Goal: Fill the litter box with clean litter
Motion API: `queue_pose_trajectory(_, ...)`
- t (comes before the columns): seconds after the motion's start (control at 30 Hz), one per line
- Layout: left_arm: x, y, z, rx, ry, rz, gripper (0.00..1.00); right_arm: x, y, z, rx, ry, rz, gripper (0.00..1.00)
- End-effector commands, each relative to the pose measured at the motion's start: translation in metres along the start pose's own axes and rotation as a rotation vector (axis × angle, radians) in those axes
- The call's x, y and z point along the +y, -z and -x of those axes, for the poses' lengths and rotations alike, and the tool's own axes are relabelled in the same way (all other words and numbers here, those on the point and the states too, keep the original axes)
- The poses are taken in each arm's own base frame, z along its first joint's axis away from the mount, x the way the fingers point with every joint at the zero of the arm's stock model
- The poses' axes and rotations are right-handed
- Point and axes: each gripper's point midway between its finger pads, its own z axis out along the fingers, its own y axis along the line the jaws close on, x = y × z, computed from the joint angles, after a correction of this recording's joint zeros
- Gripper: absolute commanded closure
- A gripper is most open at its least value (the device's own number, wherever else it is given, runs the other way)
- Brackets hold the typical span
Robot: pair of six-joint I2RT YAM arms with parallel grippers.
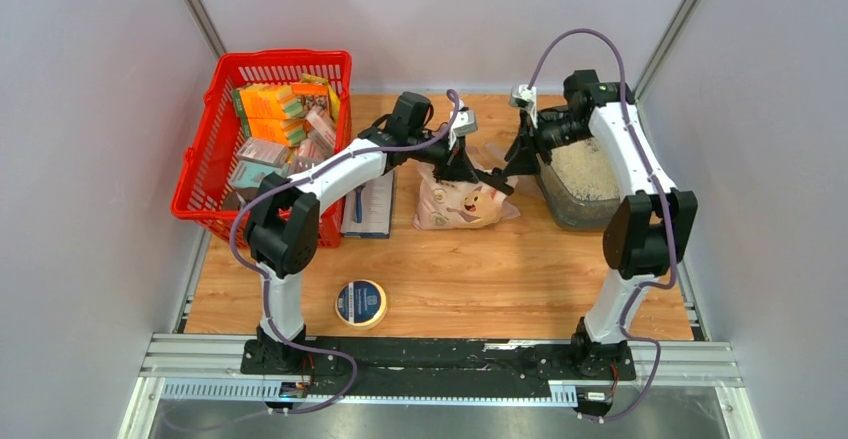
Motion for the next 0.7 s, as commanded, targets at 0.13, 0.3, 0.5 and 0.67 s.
queue_pose_trajectory(0.13,-0.01,0.012,0.025,-0.038,-0.225,0.046,1.0,0.057,0.01,-0.009,0.029,0.162,0.044,0.48)
queue_pose_trajectory(0.3,-0.011,0.012,0.026,-0.041,-0.241,0.042,1.0,0.055,0.004,-0.019,0.066,0.132,0.041,0.5)
queue_pose_trajectory(0.5,-0.011,0.011,0.024,-0.037,-0.235,0.043,1.0,0.039,0.004,-0.033,0.141,0.089,-0.006,0.55)
queue_pose_trajectory(0.67,-0.012,0.011,0.024,-0.038,-0.23,0.04,1.0,0.03,0.004,-0.041,0.179,0.063,-0.034,0.55)
